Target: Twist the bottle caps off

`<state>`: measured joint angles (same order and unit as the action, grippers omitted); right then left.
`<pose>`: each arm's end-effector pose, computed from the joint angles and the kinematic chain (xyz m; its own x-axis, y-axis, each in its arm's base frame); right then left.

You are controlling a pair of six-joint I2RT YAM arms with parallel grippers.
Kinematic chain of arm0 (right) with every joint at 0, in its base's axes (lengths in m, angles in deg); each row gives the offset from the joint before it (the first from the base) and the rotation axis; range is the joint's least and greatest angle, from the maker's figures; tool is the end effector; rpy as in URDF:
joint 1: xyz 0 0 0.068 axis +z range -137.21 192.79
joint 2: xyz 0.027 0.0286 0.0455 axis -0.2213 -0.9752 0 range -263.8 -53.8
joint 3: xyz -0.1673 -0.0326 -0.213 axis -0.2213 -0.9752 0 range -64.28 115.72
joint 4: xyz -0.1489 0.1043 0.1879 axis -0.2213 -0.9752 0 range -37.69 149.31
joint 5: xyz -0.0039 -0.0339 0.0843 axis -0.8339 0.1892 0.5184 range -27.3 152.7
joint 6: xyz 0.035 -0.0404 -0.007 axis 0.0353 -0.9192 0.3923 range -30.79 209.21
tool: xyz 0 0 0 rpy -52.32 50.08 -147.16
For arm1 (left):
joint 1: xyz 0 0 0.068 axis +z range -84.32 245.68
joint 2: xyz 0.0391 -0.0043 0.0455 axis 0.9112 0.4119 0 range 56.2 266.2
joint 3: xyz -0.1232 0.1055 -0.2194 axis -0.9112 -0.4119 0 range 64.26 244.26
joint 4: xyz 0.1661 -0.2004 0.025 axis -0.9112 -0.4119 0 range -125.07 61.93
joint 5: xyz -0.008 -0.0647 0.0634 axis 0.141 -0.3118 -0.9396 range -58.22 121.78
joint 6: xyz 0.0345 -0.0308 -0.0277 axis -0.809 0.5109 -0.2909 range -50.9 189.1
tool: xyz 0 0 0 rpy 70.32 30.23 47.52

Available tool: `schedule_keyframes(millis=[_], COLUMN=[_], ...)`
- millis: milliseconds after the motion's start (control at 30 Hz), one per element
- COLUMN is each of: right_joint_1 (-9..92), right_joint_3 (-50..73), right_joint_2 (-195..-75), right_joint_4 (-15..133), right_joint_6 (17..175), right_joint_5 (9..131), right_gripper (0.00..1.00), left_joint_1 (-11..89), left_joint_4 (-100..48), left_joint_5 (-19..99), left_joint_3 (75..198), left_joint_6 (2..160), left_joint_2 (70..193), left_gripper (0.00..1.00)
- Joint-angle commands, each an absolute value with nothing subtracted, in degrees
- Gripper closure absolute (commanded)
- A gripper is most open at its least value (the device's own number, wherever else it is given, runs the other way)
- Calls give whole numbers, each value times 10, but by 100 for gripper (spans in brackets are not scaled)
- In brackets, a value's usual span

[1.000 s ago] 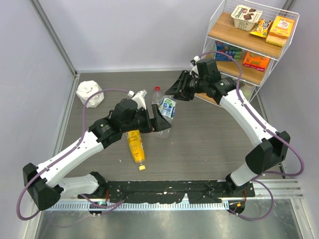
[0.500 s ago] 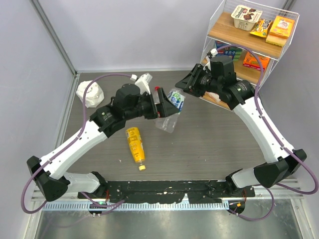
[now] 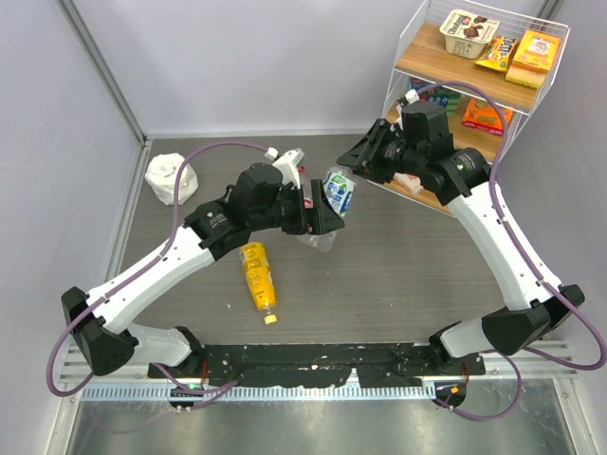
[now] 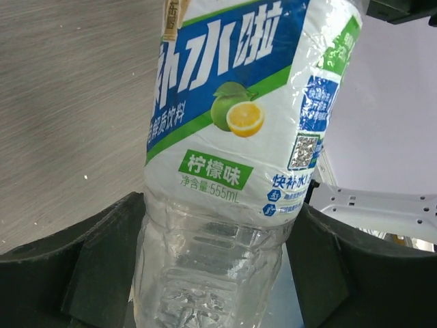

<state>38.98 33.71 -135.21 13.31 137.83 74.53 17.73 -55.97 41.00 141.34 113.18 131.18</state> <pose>0.2599 0.1359 0.4486 -0.7358 0.4565 -0.5002 -0.0609 0.6910 0.7203 0.1917 -0.2211 0.3899 -0.7864 -0.1533 -0.5984 0.3931 0.6230 -0.6763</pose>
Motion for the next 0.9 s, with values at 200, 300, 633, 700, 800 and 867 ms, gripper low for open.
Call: schedule_keyframes(millis=[200, 300, 633, 700, 800, 867], right_joint_1=[392, 392, 392, 394, 394, 398], right_joint_3=[350, 347, 476, 492, 495, 501], right_joint_2=[-1353, -1351, -1387, -1391, -1390, -1391], right_joint_4=[151, 163, 87, 80, 85, 87], right_joint_6=[1383, 1379, 1321, 1317, 1323, 1330], right_joint_5=[768, 778, 742, 741, 753, 760], right_gripper=[98, 83, 13, 13, 12, 12], left_joint_1=[170, 170, 169, 164, 152, 147], left_joint_4=[-547, -549, -584, -594, -612, -630], left_joint_5=[427, 429, 403, 386, 351, 322], left_joint_3=[1422, 1422, 1403, 1400, 1399, 1404], left_joint_6=[1109, 1109, 1078, 1059, 1030, 1012], left_joint_2=[1305, 1303, 1258, 1244, 1225, 1215], left_gripper=[48, 59, 62, 62, 64, 65])
